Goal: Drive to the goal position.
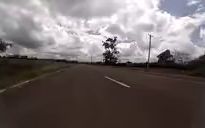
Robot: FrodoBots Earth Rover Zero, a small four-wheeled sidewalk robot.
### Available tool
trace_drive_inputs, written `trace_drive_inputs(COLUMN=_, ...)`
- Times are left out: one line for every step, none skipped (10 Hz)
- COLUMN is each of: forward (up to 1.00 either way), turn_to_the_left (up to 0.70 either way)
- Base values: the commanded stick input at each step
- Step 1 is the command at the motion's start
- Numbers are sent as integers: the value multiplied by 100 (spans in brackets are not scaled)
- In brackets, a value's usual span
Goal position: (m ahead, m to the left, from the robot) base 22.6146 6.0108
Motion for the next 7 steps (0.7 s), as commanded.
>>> trace_drive_inputs(forward=100, turn_to_the_left=0)
trace_drive_inputs(forward=100, turn_to_the_left=0)
trace_drive_inputs(forward=100, turn_to_the_left=0)
trace_drive_inputs(forward=100, turn_to_the_left=0)
trace_drive_inputs(forward=100, turn_to_the_left=0)
trace_drive_inputs(forward=100, turn_to_the_left=0)
trace_drive_inputs(forward=100, turn_to_the_left=0)
